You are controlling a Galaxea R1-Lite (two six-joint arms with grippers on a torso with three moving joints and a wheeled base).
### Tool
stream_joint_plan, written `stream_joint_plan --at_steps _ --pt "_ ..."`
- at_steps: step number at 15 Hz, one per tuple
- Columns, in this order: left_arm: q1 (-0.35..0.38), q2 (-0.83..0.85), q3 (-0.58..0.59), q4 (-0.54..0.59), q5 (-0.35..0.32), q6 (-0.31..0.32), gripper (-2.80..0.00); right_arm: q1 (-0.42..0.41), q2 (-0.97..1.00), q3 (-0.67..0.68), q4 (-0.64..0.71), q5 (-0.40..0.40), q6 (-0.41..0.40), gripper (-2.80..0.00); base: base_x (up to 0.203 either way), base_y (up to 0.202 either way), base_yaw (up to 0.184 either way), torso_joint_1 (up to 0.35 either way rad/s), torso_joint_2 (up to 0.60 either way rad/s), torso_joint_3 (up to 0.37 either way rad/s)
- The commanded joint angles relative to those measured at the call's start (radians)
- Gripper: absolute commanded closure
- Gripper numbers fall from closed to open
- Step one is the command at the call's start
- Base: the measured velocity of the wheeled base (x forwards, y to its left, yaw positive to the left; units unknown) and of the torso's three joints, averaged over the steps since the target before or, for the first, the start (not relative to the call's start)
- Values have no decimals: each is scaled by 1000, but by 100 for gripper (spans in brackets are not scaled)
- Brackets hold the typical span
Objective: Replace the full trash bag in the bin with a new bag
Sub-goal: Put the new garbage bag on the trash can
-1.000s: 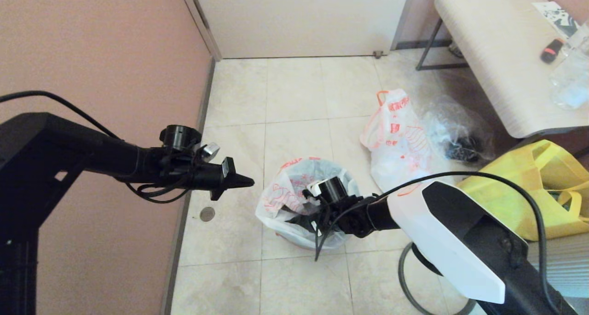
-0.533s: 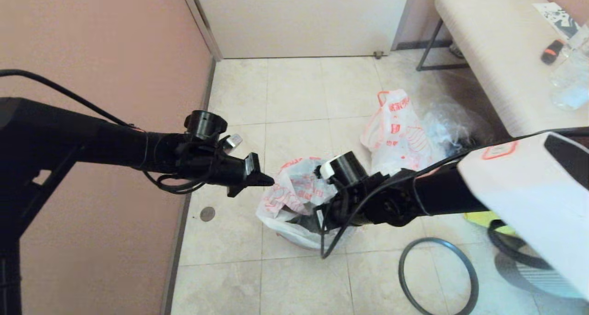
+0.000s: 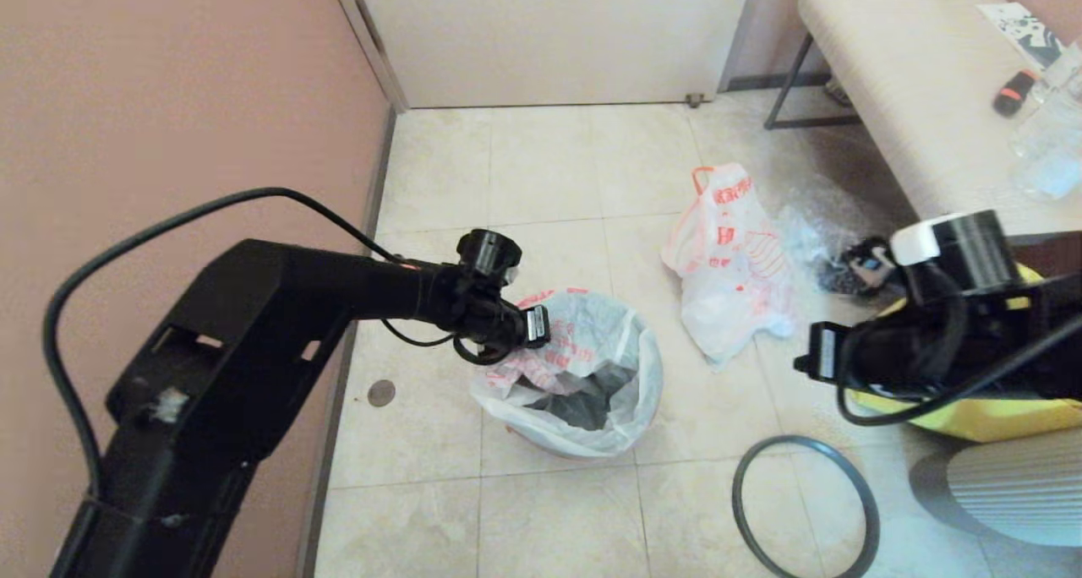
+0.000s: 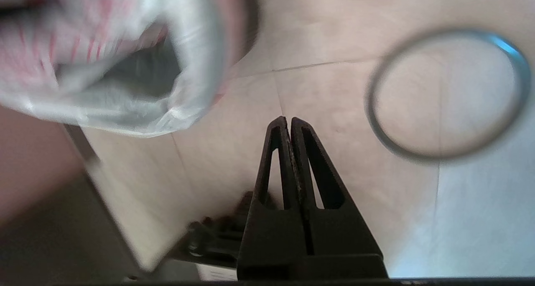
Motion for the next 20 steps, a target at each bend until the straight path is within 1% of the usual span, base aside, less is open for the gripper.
stream_joint_plan --at_steps 1,2,3,4,5,7,8,10,12,13,14,16,18,20 --pt "-16 152 -46 -11 85 71 0 -119 -180 176 -42 71 59 0 0 0 0 0 0 0" --pt "-25 189 -49 -43 143 95 0 -154 -190 245 -107 97 80 0 0 0 0 0 0 0" --pt "-35 216 -51 -85 200 119 0 -181 -195 308 -198 122 95 0 0 0 0 0 0 0" --pt "-43 224 -51 -103 224 144 0 -201 -199 356 -272 140 102 0 0 0 0 0 0 0" --pt "-51 224 -51 -109 226 150 0 -220 -201 387 -323 151 104 0 0 0 0 0 0 0" --pt "-69 210 -50 -113 227 143 0 -228 -220 391 -327 155 103 0 0 0 0 0 0 0" --pt "-75 193 -46 -100 227 128 0 -224 -232 392 -319 154 94 0 0 0 0 0 0 0" --pt "-90 108 -32 -50 224 60 0 -228 -235 384 -269 139 66 0 0 0 0 0 0 0" --pt "-114 -27 4 17 211 -14 0 -222 -235 384 -209 75 59 0 0 0 0 11 13 2" --pt "-124 -101 45 35 205 -39 0 -219 -235 392 -183 70 56 0 0 0 0 0 0 0" --pt "-130 -182 110 47 196 -61 0 -219 -229 401 -165 68 53 0 0 0 0 0 0 0" --pt "-120 -330 258 55 179 -101 0 -220 -211 400 -156 66 12 0 0 0 0 0 0 0" --pt "-92 -490 429 37 142 -124 0 -220 -161 394 -157 53 -17 0 0 0 0 0 0 0" --pt "-30 -609 641 -28 100 -135 0 -221 -42 381 -165 11 -48 0 0 0 0 0 0 0"
